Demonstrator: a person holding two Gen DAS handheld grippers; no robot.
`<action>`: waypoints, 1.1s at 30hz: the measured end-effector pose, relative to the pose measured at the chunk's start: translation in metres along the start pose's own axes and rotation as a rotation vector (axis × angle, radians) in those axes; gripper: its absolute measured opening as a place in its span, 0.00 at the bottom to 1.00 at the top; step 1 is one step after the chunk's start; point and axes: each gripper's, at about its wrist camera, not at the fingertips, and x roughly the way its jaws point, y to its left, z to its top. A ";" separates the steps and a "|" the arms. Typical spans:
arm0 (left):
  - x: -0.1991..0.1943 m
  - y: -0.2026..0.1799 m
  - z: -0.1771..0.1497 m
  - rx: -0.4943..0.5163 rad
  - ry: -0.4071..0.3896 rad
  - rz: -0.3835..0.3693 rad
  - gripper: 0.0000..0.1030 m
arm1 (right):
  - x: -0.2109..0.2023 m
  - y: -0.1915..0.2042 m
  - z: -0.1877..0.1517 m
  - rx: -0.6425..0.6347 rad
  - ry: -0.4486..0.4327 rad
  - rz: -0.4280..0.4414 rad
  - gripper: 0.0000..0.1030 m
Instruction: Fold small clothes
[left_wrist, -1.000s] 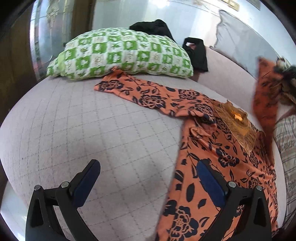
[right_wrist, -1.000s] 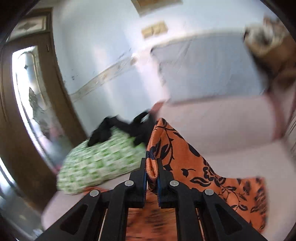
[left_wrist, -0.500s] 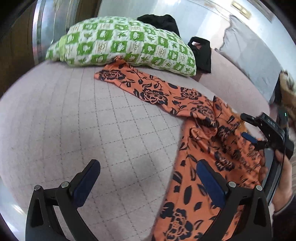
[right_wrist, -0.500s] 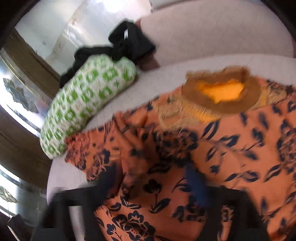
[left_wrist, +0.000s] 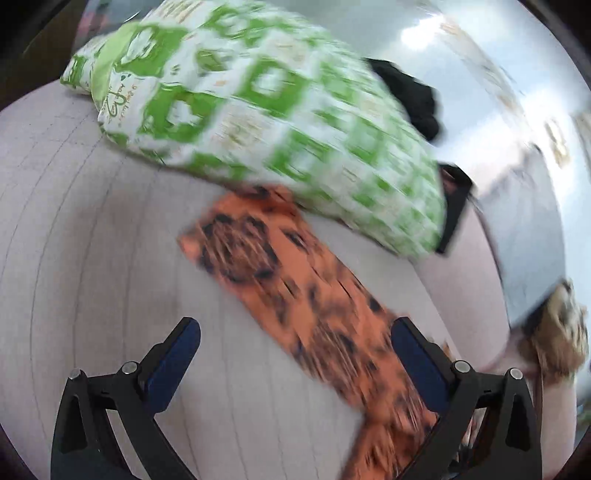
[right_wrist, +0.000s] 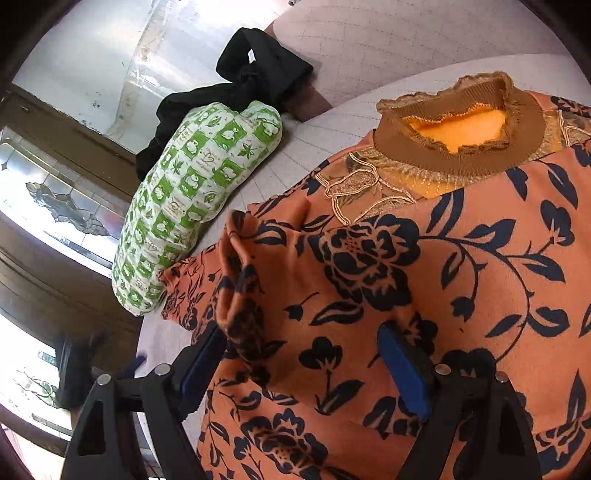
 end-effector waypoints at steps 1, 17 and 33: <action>0.009 0.007 0.008 -0.043 0.011 0.005 0.98 | 0.001 0.000 0.000 -0.001 0.000 0.001 0.84; 0.059 0.025 0.043 -0.206 0.015 0.107 0.07 | 0.002 0.001 -0.005 -0.053 0.000 -0.008 0.84; -0.141 -0.156 0.073 0.355 -0.494 0.017 0.07 | 0.041 0.017 0.015 0.145 0.012 0.304 0.84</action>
